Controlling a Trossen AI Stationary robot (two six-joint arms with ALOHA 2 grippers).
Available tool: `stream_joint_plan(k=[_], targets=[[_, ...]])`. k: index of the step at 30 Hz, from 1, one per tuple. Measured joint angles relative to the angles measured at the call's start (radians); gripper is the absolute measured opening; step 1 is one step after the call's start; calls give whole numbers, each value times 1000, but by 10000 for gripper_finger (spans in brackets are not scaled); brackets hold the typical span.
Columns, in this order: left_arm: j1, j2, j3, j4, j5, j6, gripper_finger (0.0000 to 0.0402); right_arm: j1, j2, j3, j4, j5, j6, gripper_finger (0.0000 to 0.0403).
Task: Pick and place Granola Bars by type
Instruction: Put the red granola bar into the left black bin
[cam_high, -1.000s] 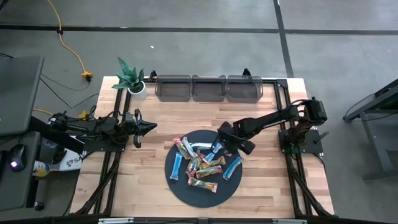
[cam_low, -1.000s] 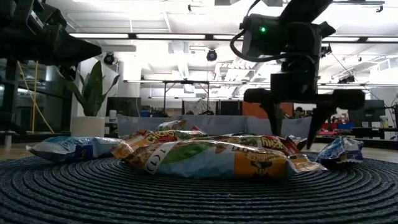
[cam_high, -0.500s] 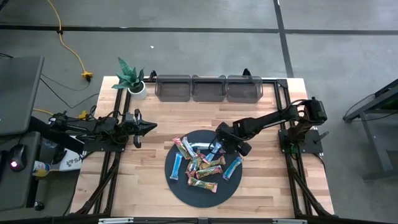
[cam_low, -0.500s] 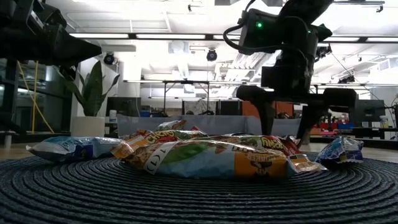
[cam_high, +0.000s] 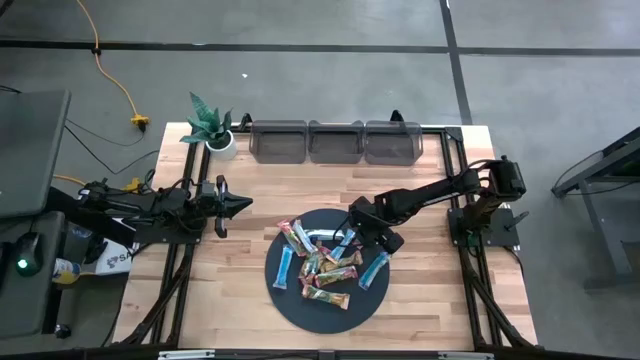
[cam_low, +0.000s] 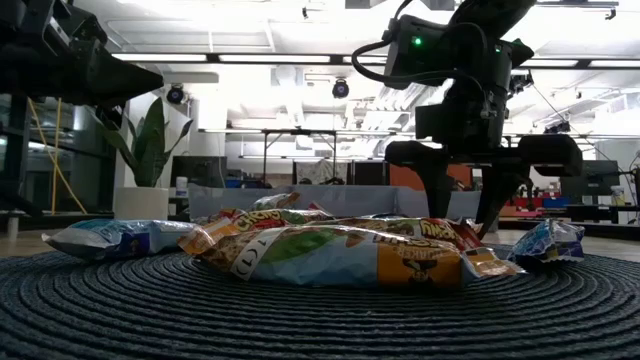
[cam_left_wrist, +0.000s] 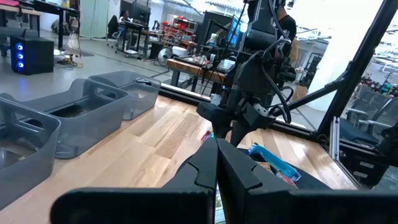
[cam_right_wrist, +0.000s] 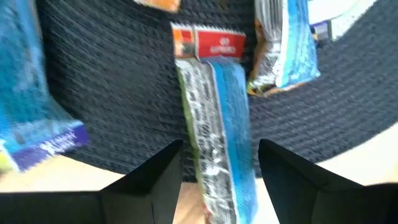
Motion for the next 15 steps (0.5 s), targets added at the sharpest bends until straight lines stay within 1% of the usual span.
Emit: stream_joint_plan(k=[4,8,15], targets=[[0,0,0,0,0,0,1,0,22,0,-2,-17,42,189],[0,0,0,0,0,0,1,0,46,5,0,-22,49,188],[0,0,0,0,0,0,1,-1,50,5,8,-13,101,188]])
